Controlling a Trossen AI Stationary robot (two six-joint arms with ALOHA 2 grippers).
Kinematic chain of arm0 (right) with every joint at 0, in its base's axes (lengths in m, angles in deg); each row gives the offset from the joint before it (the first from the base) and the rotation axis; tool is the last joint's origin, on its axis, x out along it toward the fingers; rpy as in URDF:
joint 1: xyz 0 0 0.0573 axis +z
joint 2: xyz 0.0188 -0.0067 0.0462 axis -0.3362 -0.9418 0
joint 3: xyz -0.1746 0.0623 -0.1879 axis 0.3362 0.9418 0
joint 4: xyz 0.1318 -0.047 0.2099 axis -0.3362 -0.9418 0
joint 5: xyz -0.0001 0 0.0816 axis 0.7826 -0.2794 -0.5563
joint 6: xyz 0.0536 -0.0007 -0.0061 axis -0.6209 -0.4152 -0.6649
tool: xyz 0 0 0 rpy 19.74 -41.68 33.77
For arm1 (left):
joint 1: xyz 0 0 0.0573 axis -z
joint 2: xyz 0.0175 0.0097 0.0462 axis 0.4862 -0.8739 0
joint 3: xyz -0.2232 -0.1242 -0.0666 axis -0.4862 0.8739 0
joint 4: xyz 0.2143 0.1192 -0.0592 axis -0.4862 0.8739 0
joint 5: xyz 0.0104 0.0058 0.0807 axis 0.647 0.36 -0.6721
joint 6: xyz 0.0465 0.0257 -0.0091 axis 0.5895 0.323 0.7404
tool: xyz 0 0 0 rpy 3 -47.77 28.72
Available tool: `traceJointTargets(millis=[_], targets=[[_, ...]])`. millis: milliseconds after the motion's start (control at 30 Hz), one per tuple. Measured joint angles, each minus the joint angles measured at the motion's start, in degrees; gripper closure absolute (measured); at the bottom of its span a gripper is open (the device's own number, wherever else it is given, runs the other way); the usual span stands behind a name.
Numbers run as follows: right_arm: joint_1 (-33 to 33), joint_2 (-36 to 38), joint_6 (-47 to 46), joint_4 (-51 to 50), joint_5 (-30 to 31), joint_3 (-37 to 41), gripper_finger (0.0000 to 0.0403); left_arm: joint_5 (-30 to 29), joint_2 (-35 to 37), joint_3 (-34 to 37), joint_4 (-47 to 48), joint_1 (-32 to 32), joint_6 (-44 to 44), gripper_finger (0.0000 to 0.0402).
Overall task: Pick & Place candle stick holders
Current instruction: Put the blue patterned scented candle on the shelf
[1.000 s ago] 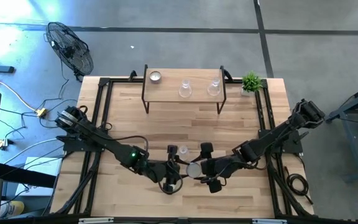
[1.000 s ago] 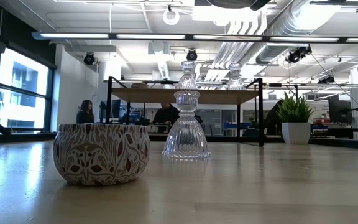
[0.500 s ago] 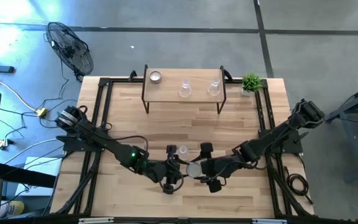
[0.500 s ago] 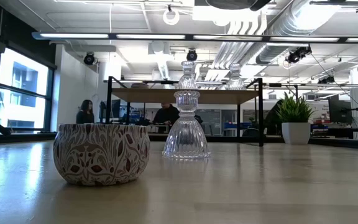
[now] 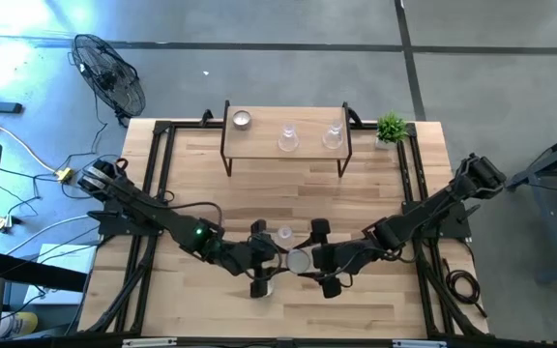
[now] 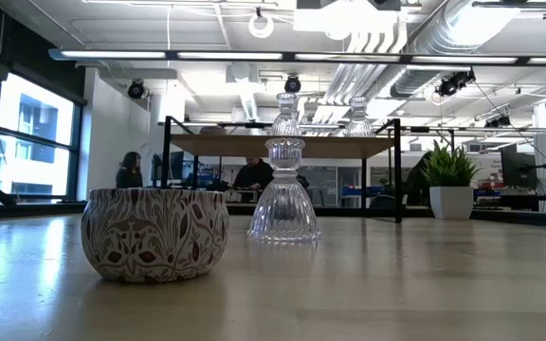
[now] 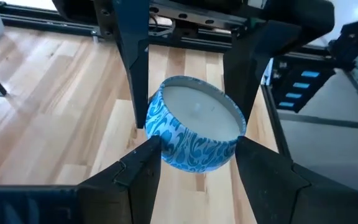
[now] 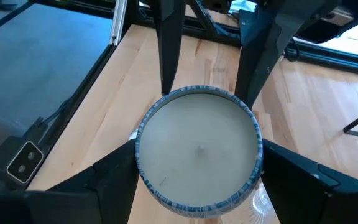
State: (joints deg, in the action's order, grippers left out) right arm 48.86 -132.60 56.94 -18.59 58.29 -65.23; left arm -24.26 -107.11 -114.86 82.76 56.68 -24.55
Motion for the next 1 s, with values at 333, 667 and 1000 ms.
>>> traceJointTargets(millis=[333,667,1000], targets=[[0.1,0.0,0.7,0.2,-0.6,0.0,0.0121,1.9,0.0,0.0,-0.4,0.0,-6.3,0.0206],[0.1,0.0,0.7,0.5,-0.1,0.0,0.0121,1.2,0.0,0.0,-0.4,0.0,-18.7,0.0206],[0.1,-0.1,0.9,0.4,-0.3,0.1,0.0121,1.3,0.0,0.0,-0.3,0.0,-26.3,0.0206]])
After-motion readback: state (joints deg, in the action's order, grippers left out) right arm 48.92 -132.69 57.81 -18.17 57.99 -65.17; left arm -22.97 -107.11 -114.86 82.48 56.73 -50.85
